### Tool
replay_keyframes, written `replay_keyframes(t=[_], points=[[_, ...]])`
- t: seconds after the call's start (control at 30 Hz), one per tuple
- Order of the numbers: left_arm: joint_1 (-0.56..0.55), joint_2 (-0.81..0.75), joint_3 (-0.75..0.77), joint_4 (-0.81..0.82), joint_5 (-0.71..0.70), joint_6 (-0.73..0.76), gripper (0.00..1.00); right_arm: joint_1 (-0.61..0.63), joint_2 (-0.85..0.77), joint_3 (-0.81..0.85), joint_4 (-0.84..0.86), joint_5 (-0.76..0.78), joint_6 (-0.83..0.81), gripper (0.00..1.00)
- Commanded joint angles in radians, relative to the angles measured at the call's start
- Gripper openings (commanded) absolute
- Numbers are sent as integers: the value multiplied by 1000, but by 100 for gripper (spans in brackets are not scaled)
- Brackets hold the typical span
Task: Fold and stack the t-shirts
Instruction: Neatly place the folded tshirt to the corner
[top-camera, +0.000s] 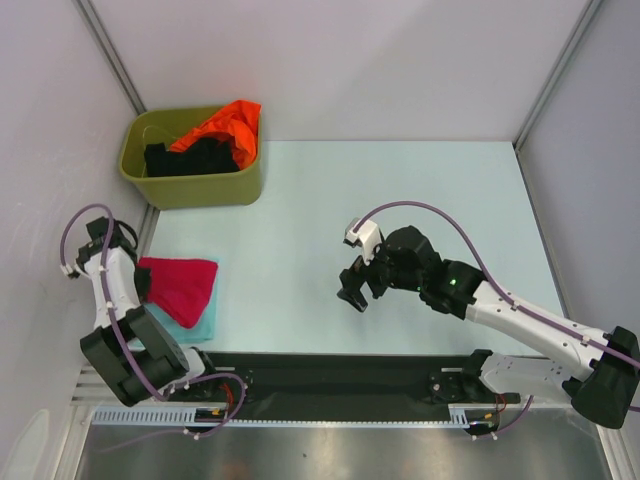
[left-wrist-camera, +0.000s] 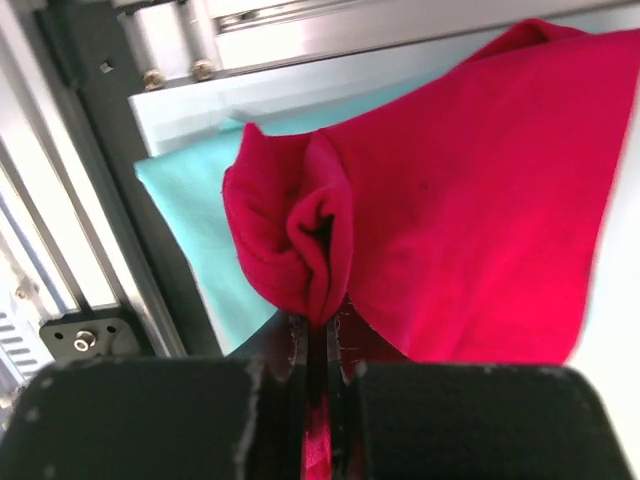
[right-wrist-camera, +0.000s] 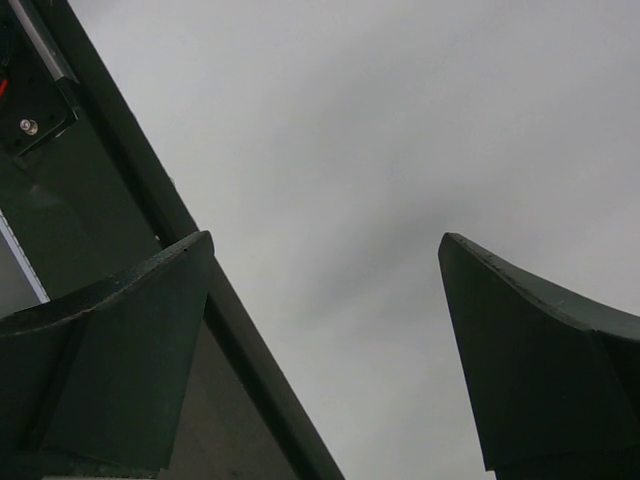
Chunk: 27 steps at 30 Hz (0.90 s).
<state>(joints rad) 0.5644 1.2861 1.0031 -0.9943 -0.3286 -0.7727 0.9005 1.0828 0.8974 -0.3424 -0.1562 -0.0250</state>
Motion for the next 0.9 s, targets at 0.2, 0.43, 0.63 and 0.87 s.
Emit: replay_keyframes(t=[0.2,0.43,0.63,0.87], points=[[178,-93,-182,28,74,-16,17,11,87,12,141,-101,169,100],[223,-146,-228,60,112,0,89,15,362,142,272,-215,361,99],[223,-183,-258,75,131,3,100,-2,631,348,385,-315,621,90],[226,-185,-264,30,140,-34,97,12,952,624,522,-416,890,57]])
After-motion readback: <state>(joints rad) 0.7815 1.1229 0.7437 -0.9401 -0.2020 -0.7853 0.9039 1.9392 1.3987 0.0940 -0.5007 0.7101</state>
